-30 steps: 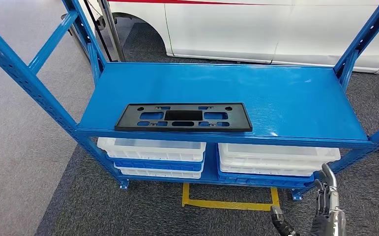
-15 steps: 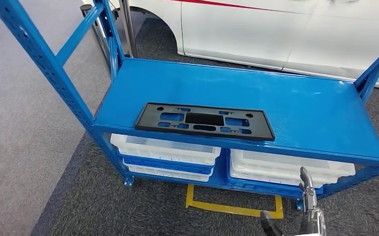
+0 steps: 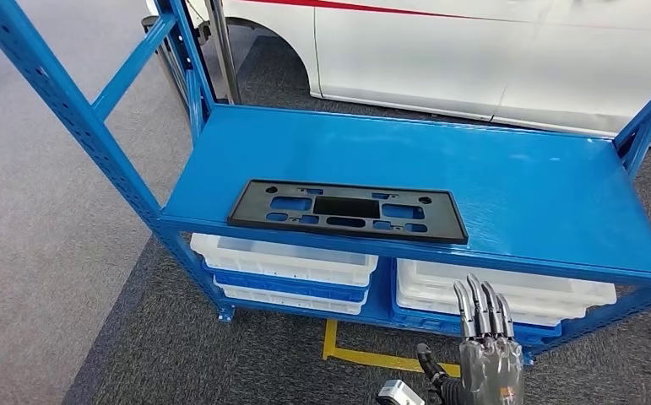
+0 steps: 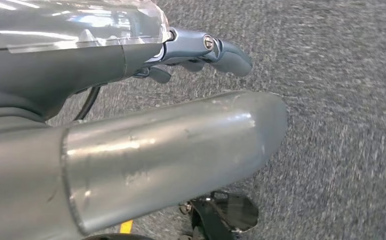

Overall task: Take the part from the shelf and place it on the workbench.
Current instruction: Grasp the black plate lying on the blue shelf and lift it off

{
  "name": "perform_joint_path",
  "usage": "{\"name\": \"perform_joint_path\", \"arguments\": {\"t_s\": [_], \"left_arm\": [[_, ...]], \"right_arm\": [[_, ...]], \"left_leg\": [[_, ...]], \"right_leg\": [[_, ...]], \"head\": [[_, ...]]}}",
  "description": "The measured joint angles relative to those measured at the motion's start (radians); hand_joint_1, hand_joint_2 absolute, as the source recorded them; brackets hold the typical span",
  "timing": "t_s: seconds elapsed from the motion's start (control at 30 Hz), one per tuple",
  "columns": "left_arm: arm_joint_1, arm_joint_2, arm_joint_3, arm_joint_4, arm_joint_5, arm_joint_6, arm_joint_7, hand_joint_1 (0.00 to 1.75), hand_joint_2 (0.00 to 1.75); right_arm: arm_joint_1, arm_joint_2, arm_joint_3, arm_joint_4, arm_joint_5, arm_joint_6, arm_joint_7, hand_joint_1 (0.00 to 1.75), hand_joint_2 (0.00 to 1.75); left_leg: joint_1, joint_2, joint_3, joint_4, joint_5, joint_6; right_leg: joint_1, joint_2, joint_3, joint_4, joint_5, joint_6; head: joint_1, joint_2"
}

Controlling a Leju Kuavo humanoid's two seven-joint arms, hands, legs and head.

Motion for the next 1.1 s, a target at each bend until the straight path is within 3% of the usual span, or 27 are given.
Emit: {"name": "perform_joint_path", "arguments": {"t_s": [0.07,0.1,0.13,0.2,0.23,0.3,0.4,0.47,0.53,0.57,0.6,0.63,0.7,0.73,0.77,0.83,0.9,0.97,1.03,1.07,1.1], "left_arm": [[0.001,0.0,-0.003,0.0,-0.002,0.0,0.001,0.0,0.0],[0.002,0.0,-0.004,0.0,-0.002,0.0,0.001,0.0,0.0],[0.003,0.0,-0.006,0.0,-0.002,0.0,0.0,0.0,0.0],[0.004,0.0,-0.008,0.0,-0.002,0.0,-0.001,0.0,0.0],[0.004,-0.001,-0.009,0.001,-0.002,0.0,-0.001,0.0,0.0],[0.004,-0.001,-0.011,0.002,-0.002,0.0,-0.002,0.0,0.0],[0.004,-0.001,-0.012,0.003,-0.002,0.0,-0.002,0.0,0.0],[0.004,-0.001,-0.012,0.003,-0.002,0.001,-0.002,0.0,0.0],[0.003,-0.001,-0.012,0.003,-0.002,0.001,-0.002,0.0,0.0],[0.003,-0.001,-0.013,0.003,-0.002,0.001,-0.002,0.0,0.0],[0.004,-0.001,-0.013,0.003,-0.002,0.001,-0.002,0.0,0.0],[0.004,-0.001,-0.013,0.003,-0.002,0.001,-0.002,0.0,0.0],[0.004,-0.003,-0.013,0.004,-0.002,0.001,-0.002,0.0,0.0],[0.004,-0.004,-0.013,0.004,-0.002,0.001,-0.002,0.0,0.0],[0.003,-0.005,-0.013,0.004,-0.002,0.001,-0.002,0.0,0.0],[0.002,-0.006,-0.014,0.005,-0.002,0.0,-0.002,0.0,0.0],[0.001,-0.006,-0.014,0.005,-0.004,0.0,-0.002,0.0,0.0],[0.0,-0.005,-0.016,0.005,-0.01,0.0,0.0,0.0,0.0],[0.0,-0.005,-0.018,0.006,-0.019,-0.002,0.002,0.0,0.0],[0.0,-0.005,-0.019,0.006,-0.023,-0.003,0.002,0.0,0.0],[0.0,-0.005,-0.02,0.006,-0.027,-0.005,0.004,0.0,0.0]], "right_arm": [[-0.017,0.0,0.007,0.033,0.008,-0.002,-0.004,0.0,1.75],[-0.022,0.0,0.01,0.044,0.01,-0.003,-0.004,0.0,1.75],[-0.025,0.0,0.012,0.053,0.011,-0.004,-0.004,0.0,1.75],[-0.029,0.0,0.015,0.066,0.012,-0.005,-0.004,0.0,1.75],[-0.031,0.0,0.016,0.07,0.012,-0.006,-0.004,0.0,1.75],[-0.036,0.0,0.019,0.078,0.013,-0.008,-0.004,0.0,1.75],[-0.039,0.0,0.022,0.085,0.013,-0.009,-0.005,0.0,1.75],[-0.04,0.0,0.023,0.089,0.013,-0.01,-0.005,0.0,1.75],[-0.041,0.0,0.023,0.094,0.013,-0.011,-0.005,0.0,1.75],[-0.041,0.0,0.024,0.096,0.013,-0.011,-0.005,0.0,1.75],[-0.041,0.0,0.024,0.099,0.013,-0.011,-0.005,0.0,1.75],[-0.041,0.0,0.024,0.1,0.013,-0.011,-0.005,0.0,1.75],[-0.042,0.0,0.025,0.102,0.013,-0.011,-0.005,0.0,1.75],[-0.043,0.0,0.025,0.102,0.013,-0.011,-0.005,0.0,1.75],[-0.043,0.0,0.025,0.103,0.014,-0.011,-0.005,0.0,1.75],[-0.045,0.0,0.026,0.104,0.014,-0.012,-0.005,0.0,1.75],[-0.046,0.0,0.026,0.104,0.014,-0.011,-0.006,0.0,1.75],[-0.053,0.002,0.027,0.108,0.009,-0.006,-0.015,0.0,1.75],[-0.066,0.006,0.029,0.117,-0.006,0.001,-0.032,0.0,1.75],[-0.073,0.011,0.03,0.124,-0.016,0.002,-0.042,0.0,1.75],[-0.081,0.016,0.03,0.132,-0.024,0.002,-0.053,0.0,1.75]], "left_leg": [[0.01,0.0,-0.054,0.108,-0.036,-0.01],[0.014,0.0,-0.059,0.113,-0.024,-0.014],[0.018,0.0,-0.045,0.079,0.007,-0.017],[0.023,0.0,0.013,-0.05,0.078,-0.024],[0.023,-0.002,0.037,-0.103,0.096,-0.022],[0.019,-0.005,0.053,-0.145,0.1,-0.013],[0.019,-0.005,0.056,-0.156,0.106,0.011],[0.019,-0.003,0.058,-0.163,0.11,0.026],[0.014,-0.003,0.057,-0.163,0.109,0.034],[0.011,-0.003,0.058,-0.163,0.108,0.037],[0.008,-0.003,0.059,-0.162,0.107,0.038],[0.005,-0.004,0.062,-0.162,0.106,0.04],[-0.001,-0.005,0.068,-0.161,0.102,0.04],[-0.004,-0.006,0.068,-0.16,0.101,0.039],[-0.005,-0.006,0.067,-0.159,0.099,0.036],[-0.004,-0.005,0.066,-0.16,0.099,0.027],[-0.004,-0.003,0.064,-0.148,0.087,0.016],[-0.002,-0.005,0.032,-0.074,0.04,0.004],[0.006,-0.005,-0.029,0.05,-0.017,-0.008],[0.011,-0.005,-0.05,0.093,-0.028,-0.013],[0.016,-0.005,-0.056,0.101,-0.018,-0.018]], "right_leg": [[-0.002,-0.001,-0.001,0.001,-0.001,0.001],[-0.004,0.0,0.0,0.003,-0.002,0.002],[-0.007,0.001,0.001,0.004,-0.004,0.006],[-0.012,0.003,0.005,0.009,-0.011,0.016],[-0.012,0.004,0.005,0.012,-0.014,0.023],[-0.009,0.005,0.005,0.012,-0.015,0.036],[-0.012,0.005,0.003,0.017,-0.023,0.05],[-0.012,0.005,-0.032,0.097,-0.073,0.053],[-0.009,0.005,-0.097,0.229,-0.132,0.052],[-0.007,0.005,-0.12,0.273,-0.142,0.051],[-0.005,0.005,-0.127,0.283,-0.132,0.048],[-0.003,0.005,-0.114,0.251,-0.102,0.043],[0.006,0.004,-0.055,0.121,-0.031,0.023],[0.01,0.003,-0.03,0.064,-0.01,0.014],[0.014,0.002,-0.016,0.03,-0.001,0.008],[0.018,0.002,-0.013,0.013,-0.001,0.004],[0.012,0.002,-0.006,0.0,0.005,0.0],[0.003,0.0,0.001,-0.013,0.01,-0.005],[0.003,-0.001,0.001,-0.014,0.01,-0.007],[0.002,-0.001,0.001,-0.013,0.01,-0.007],[0.001,-0.001,0.001,-0.012,0.009,-0.006]], "head": [[0.0,0.0],[0.0,0.0],[0.0,0.0],[0.0,0.0],[0.0,0.0],[0.001,0.0],[0.001,0.0],[0.002,0.0],[0.002,0.0],[0.002,0.0],[0.002,0.0],[0.002,0.0],[0.001,0.0],[0.001,0.0],[0.001,0.0],[0.001,0.0],[0.001,0.0],[-0.001,0.0],[-0.003,0.0],[-0.003,0.0],[-0.003,0.0]]}}
